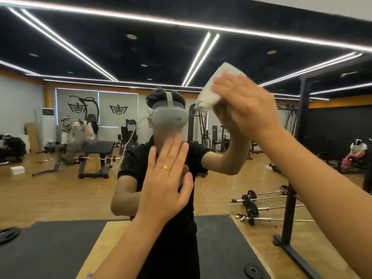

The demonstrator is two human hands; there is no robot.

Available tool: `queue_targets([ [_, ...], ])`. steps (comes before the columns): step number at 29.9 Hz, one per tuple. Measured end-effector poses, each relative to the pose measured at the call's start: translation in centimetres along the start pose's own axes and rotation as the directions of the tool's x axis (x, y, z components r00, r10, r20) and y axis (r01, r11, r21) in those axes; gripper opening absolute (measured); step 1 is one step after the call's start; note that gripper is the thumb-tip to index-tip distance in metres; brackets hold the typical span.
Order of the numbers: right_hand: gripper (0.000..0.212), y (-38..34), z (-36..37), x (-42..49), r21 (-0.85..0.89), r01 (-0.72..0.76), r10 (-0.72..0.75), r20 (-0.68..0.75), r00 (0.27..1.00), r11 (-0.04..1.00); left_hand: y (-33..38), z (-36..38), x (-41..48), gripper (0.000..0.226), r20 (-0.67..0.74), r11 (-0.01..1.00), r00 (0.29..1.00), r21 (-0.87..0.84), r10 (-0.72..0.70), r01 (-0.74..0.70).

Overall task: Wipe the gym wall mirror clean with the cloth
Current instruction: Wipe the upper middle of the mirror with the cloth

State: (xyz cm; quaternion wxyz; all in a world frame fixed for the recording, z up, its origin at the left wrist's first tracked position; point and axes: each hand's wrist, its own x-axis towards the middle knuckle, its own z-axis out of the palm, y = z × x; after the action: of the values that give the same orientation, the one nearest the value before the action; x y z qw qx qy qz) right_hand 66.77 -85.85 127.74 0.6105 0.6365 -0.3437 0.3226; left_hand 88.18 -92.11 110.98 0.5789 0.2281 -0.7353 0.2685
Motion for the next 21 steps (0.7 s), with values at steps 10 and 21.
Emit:
queue_targets([
  [10,0.035,-6.3,2.6,-3.4,0.162,-0.238,0.26,-0.132,0.957,0.958,0.1,1.7,-0.6,0.06,-0.029,0.989,1.0,0.149,-0.008,0.012],
  [21,0.034,-1.8,1.6,-2.1,0.159,-0.398,0.422,-0.171,0.89,0.904,0.5,2.0,-0.5,0.058,-0.06,0.979,0.998,0.199,-0.022,0.034],
])
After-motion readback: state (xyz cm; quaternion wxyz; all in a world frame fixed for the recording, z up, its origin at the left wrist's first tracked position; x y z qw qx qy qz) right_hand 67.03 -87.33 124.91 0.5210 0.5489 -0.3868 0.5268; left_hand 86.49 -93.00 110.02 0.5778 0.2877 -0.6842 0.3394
